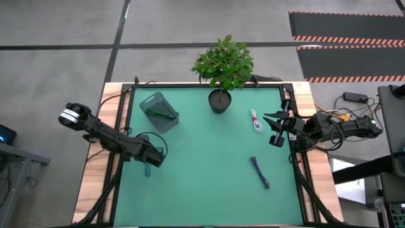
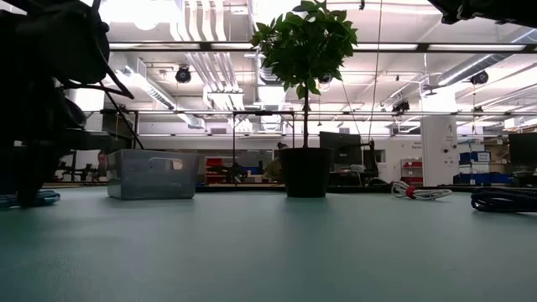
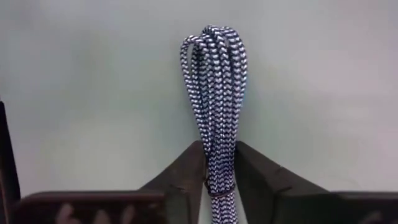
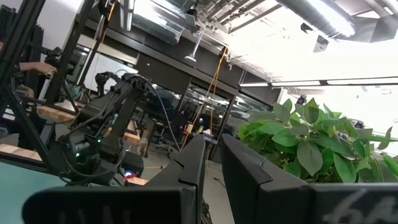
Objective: Pick and place USB-C Cables
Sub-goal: Put the blue charger cable into the gray bin
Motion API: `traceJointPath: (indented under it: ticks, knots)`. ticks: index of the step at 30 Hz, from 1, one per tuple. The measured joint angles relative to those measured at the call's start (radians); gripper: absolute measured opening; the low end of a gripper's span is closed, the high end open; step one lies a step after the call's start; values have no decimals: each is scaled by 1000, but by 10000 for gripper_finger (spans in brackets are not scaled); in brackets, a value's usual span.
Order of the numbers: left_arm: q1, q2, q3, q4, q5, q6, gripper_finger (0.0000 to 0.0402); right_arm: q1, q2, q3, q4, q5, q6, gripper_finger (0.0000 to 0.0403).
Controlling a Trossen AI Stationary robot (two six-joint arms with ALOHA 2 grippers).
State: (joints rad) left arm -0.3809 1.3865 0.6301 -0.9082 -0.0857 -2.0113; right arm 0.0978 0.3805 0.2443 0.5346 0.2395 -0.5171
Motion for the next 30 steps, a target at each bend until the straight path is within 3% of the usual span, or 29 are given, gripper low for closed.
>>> traceJointPath:
  ticks: [6, 13, 25, 30]
  knots:
    - [0, 0, 9, -7, 9, 0, 23, 0, 0, 0, 0, 0, -1, 43]
    - [0, -2, 63, -48, 6, 28, 17, 0, 0, 0, -2, 14, -2, 43]
    - [0, -4, 303, -151, -58, 154, 14, 0, 0, 0, -6, 51, -1, 43]
    - [1, -5, 438, -212, -181, 214, 13, 0, 0, 0, -6, 51, 0, 43]
